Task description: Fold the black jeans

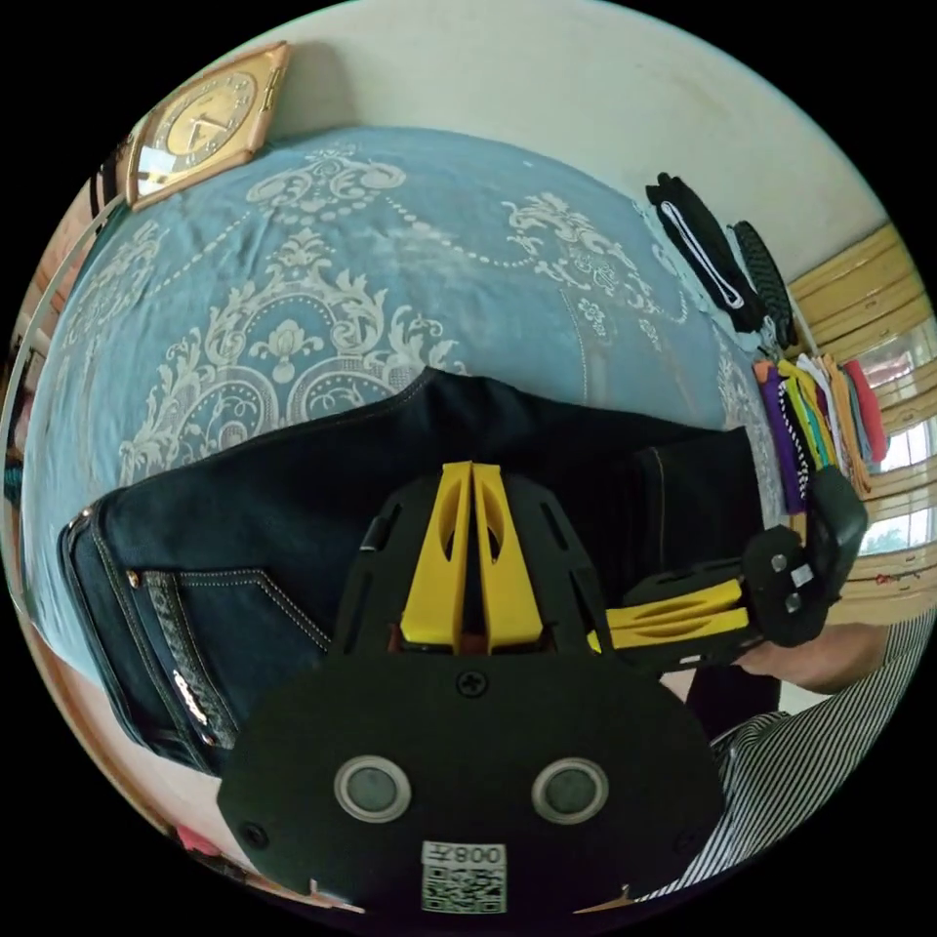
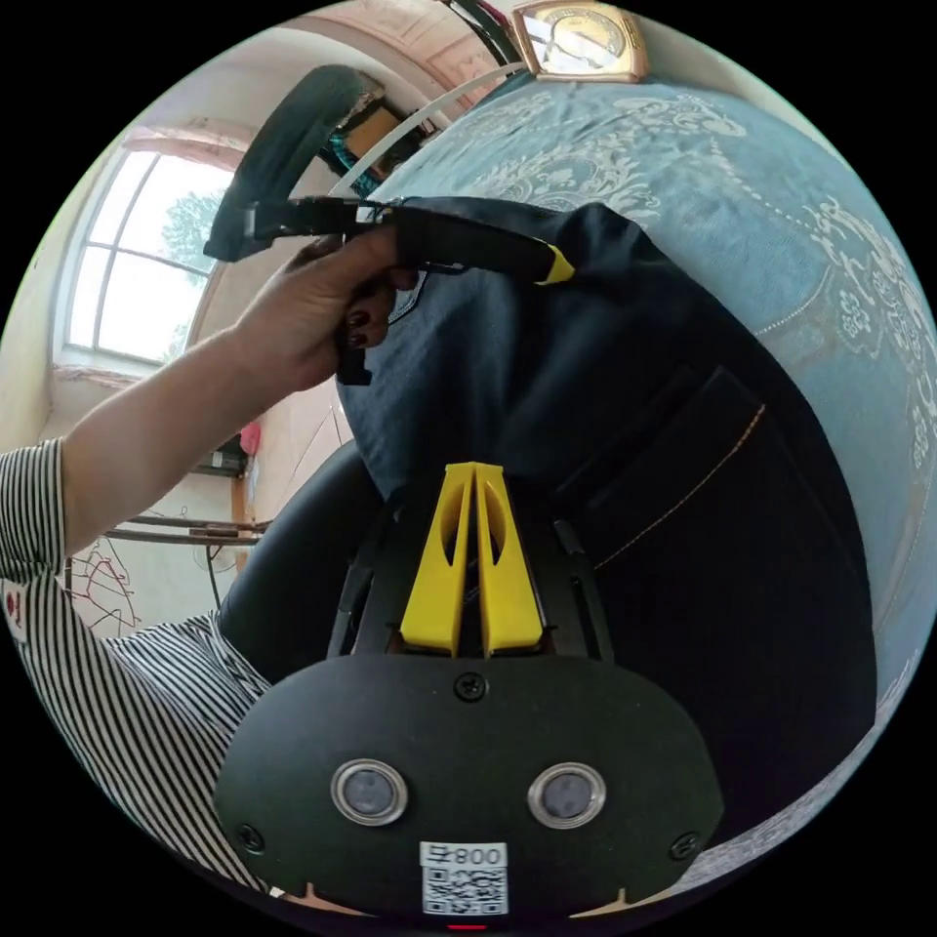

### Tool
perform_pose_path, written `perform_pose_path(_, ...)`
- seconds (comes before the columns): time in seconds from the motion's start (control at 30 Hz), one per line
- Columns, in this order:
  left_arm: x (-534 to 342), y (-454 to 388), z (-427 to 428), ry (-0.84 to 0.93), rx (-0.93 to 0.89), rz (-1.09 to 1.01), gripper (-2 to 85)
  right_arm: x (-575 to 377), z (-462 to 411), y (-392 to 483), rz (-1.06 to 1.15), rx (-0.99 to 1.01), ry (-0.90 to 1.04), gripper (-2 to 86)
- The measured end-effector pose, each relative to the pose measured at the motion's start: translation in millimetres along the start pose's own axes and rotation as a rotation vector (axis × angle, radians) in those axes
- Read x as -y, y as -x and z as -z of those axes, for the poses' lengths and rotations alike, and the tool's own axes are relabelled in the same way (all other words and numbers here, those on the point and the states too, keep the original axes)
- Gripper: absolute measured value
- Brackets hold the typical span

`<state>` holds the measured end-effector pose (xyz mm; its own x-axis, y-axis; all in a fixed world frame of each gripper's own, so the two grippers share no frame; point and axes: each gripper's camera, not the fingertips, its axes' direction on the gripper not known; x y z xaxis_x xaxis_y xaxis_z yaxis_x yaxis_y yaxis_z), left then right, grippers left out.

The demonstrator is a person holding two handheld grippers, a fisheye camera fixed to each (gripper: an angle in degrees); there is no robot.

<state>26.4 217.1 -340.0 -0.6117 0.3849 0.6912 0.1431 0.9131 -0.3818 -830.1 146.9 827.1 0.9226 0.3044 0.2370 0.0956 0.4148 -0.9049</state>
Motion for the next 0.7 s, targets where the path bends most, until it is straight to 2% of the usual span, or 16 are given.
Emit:
perform_pose_path(0.1, -12.3, -36.1, 28.5, -0.086, -0.073, -0.057, 0.6, -15.2, 13.0, -5.7, -0.031, 0.018, -0.030, 0.3)
perform_pose_path(0.2, -30.3, -83.4, 35.8, -0.075, -0.155, -0.136, 1.5, -55.7, 51.8, -21.1, -0.091, 0.051, -0.160, 0.4)
perform_pose_path(0.37, -57.5, -187.7, 19.5, -0.007, -0.323, -0.349, 5.2, -202.1, 132.2, -98.1, -0.410, -0.025, -0.403, 1.9)
perform_pose_path(0.43, -63.3, -244.6, 1.4, 0.060, -0.379, -0.444, 6.9, -248.4, 145.3, -125.5, -0.530, -0.025, -0.444, 3.6)
perform_pose_path(0.57, -66.0, -319.6, -18.1, 0.110, -0.380, -0.533, 8.2, -314.9, 140.7, -164.8, -0.680, 0.009, -0.420, 7.4)
perform_pose_path(0.7, -68.4, -387.2, -30.3, 0.145, -0.311, -0.621, 9.9, -336.2, 115.7, -182.5, -0.697, 0.134, -0.386, 7.8)
